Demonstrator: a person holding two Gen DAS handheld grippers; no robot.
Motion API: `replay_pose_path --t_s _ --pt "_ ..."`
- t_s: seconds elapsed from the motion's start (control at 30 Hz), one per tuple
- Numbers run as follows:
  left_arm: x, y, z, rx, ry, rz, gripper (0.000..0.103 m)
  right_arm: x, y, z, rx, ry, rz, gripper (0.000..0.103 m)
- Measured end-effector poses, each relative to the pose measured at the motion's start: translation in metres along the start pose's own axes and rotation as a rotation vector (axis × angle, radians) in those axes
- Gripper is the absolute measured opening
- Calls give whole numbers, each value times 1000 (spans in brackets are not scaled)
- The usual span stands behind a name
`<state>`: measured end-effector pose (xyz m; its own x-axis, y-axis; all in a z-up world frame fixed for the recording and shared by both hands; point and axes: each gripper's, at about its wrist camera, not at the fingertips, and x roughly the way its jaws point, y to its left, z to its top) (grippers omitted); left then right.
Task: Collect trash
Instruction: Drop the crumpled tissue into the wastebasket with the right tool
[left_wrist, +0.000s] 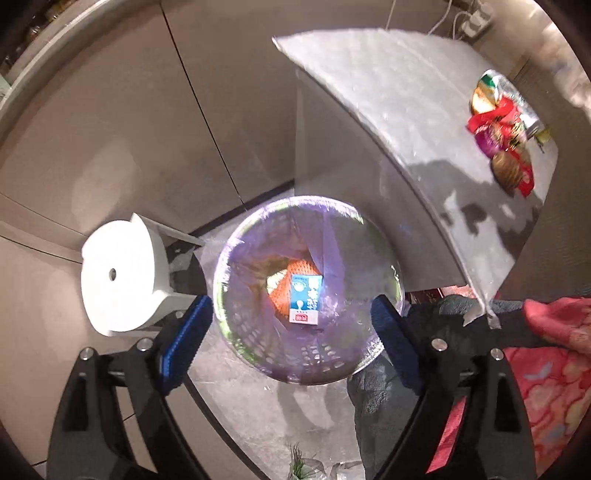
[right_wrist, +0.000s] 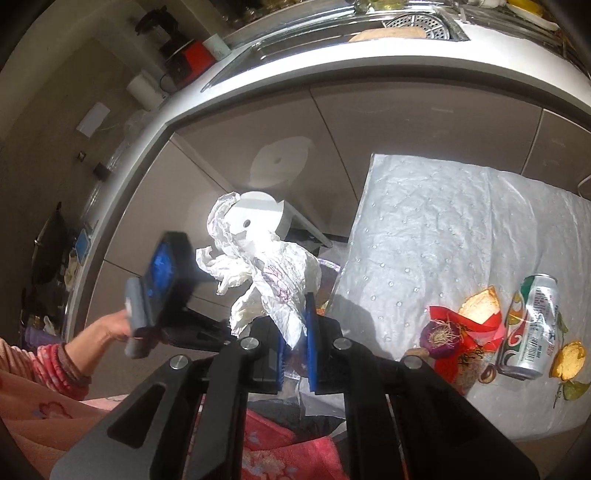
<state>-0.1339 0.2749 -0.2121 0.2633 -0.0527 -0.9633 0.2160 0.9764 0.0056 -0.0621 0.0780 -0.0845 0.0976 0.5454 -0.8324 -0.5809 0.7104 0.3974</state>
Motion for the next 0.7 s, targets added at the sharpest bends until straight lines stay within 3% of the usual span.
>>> replay_pose_path --t_s 0.1,0.27,0.47,0.7 --pt "-47 -1 -5 1 -73 53 91 40 9 -6 -32 62 -1 10" --pt "-87 -3 -9 -13 -98 113 92 113 22 -18 -94 174 -38 10" --pt "-95 0 -18 -76 -73 137 92 181 37 -24 -153 265 -71 10" --pt "-90 3 -29 -145 -36 153 92 221 47 -32 -215 332 -96 11"
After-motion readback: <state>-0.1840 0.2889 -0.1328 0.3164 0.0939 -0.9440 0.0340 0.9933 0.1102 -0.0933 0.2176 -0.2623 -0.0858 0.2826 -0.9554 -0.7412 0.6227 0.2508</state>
